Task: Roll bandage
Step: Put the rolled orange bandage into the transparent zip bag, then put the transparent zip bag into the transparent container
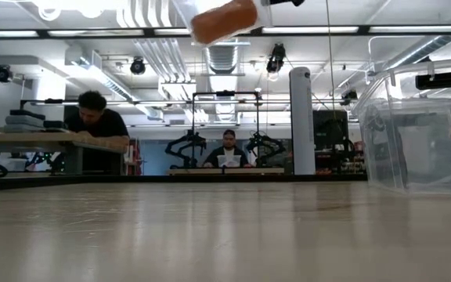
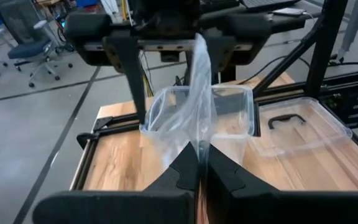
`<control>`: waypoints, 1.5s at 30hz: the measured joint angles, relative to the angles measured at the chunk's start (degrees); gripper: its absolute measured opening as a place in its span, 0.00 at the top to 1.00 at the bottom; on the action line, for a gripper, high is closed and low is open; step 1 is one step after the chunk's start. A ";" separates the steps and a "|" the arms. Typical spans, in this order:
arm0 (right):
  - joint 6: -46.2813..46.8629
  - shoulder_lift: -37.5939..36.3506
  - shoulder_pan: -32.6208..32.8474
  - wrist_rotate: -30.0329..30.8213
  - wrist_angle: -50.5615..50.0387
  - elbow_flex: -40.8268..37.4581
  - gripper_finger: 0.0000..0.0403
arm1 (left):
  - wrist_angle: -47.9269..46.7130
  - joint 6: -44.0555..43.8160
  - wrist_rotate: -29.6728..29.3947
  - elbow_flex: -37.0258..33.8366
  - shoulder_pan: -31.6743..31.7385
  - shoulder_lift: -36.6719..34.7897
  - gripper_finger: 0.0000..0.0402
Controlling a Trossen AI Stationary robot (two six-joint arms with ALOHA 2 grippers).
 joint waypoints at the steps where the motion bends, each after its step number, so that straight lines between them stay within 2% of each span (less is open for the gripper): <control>1: -0.15 -0.21 -0.07 0.14 -0.30 0.00 0.41 | 0.12 0.00 0.01 0.00 0.00 0.00 1.00; 10: -2.51 0.56 0.02 -2.53 1.95 -0.53 0.39 | 0.05 0.00 0.04 0.00 -0.17 0.06 1.00; 14: -3.61 1.32 -0.02 -2.54 4.04 -0.78 0.41 | 0.30 0.02 0.18 0.00 -0.52 0.06 1.00; 19: -6.33 1.99 0.00 -3.04 5.85 -0.74 0.48 | 0.36 0.04 3.47 0.00 -0.82 0.06 1.00; 24: -5.70 2.47 0.00 -9.19 6.10 -0.74 0.56 | 0.60 0.11 3.58 0.00 -0.94 0.06 1.00; 30: -4.70 2.66 0.00 -11.57 6.23 -0.74 0.76 | 0.76 1.50 3.63 0.00 -1.18 0.06 1.00; 33: -4.35 2.66 -0.13 -11.16 6.18 -0.74 0.92 | 0.77 2.51 3.66 0.00 -1.22 0.06 1.00; 35: -4.83 2.66 -0.13 -9.71 6.13 -0.74 0.98 | 0.77 3.01 3.66 0.00 -1.22 0.06 1.00; 38: -4.57 2.57 -0.13 -6.54 5.27 -0.68 0.97 | -0.29 3.55 3.51 0.02 -1.17 -0.25 0.98; 40: -4.52 2.53 -0.13 -4.79 0.93 0.58 0.98 | -2.61 4.55 1.95 0.02 -1.16 -0.89 0.94; 45: -1.14 2.22 -0.13 -0.60 -14.47 8.08 0.99 | -8.75 4.72 -7.81 0.07 -1.09 -4.58 0.81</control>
